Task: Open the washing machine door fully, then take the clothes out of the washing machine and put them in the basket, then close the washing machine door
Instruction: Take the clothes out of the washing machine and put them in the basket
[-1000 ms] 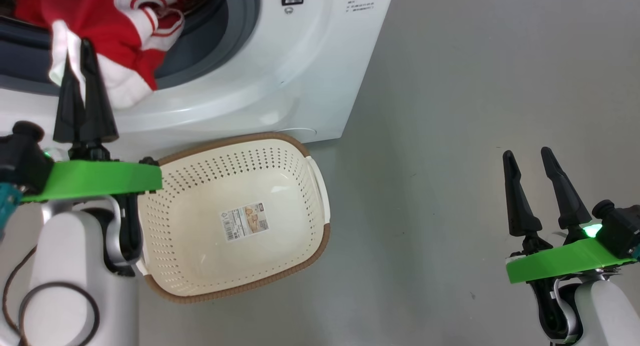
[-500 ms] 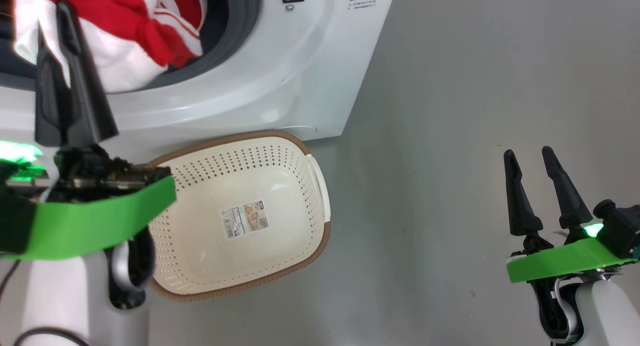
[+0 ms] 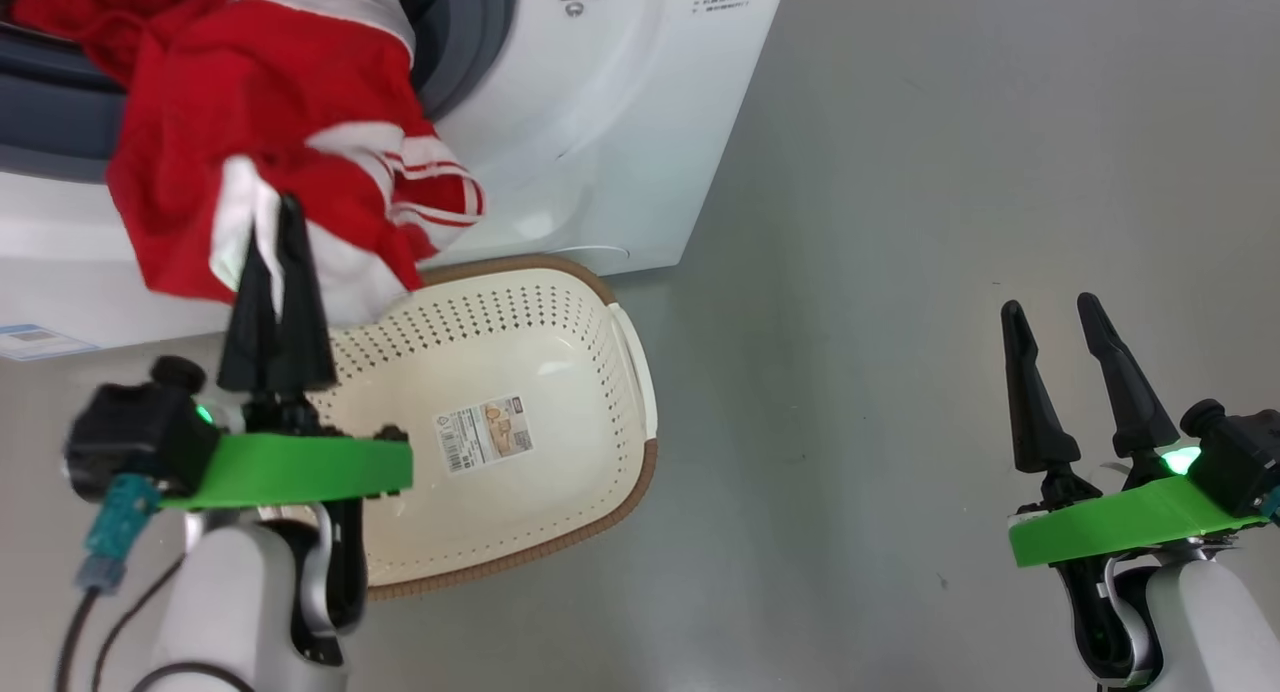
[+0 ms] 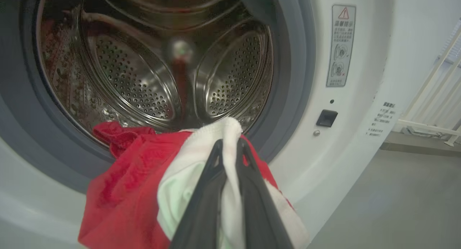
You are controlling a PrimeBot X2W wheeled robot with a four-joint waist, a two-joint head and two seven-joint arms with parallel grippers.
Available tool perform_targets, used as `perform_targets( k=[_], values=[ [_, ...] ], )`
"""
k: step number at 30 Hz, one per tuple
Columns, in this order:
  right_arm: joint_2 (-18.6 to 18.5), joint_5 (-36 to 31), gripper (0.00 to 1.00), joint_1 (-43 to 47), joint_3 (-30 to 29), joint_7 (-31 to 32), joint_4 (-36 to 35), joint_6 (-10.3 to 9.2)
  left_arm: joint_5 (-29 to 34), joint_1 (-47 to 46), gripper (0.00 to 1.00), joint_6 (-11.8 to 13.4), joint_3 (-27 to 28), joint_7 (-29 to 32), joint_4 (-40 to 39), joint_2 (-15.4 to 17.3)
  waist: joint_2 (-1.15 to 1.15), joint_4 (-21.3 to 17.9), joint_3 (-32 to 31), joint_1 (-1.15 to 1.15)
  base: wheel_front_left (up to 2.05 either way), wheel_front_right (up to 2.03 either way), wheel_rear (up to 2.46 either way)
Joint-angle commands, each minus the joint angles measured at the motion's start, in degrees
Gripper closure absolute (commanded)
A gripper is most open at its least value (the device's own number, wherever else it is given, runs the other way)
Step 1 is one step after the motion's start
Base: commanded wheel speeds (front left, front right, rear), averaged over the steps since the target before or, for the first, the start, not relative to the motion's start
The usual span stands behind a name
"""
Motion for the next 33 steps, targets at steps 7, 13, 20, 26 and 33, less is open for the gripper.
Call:
perform_targets(
  k=[7,13,20,26,33],
  values=[
    [0.07,0.0,0.0,0.14,1.91,-0.37,-1.34,0.43,-0.7,1.51,1.0,-1.34,1.3,-0.22,7.94,1.39,0.0,-1.03,1.38,0.0,0.0,0.0,0.0],
    [0.3,0.37,0.0,-0.57,2.18,-0.37,-1.47,0.43,-0.53,-0.43,1.0,-1.97,1.58,-0.22,15.91,1.39,0.0,-1.9,3.67,0.0,0.0,0.0,0.0],
    [0.61,0.77,0.0,-1.99,2.75,-0.37,-1.54,0.43,0.85,-5.78,1.0,-1.89,1.74,-0.22,24.33,1.39,0.0,-2.85,7.1,0.0,0.0,0.0,0.0],
    [0.82,1.06,0.0,-3.29,2.9,-0.37,-1.69,0.43,2.0,-10.73,1.0,-1.29,1.64,-0.22,30.89,1.39,0.0,-3.17,9.56,0.0,0.0,0.0,0.0],
    [0.92,1.09,0.0,-4.38,3.2,-0.37,-1.74,0.43,2.78,-15.37,1.0,-1.0,2.4,-0.22,35.6,1.39,0.0,-3.09,11.1,0.0,0.0,0.0,0.0]
  ],
)
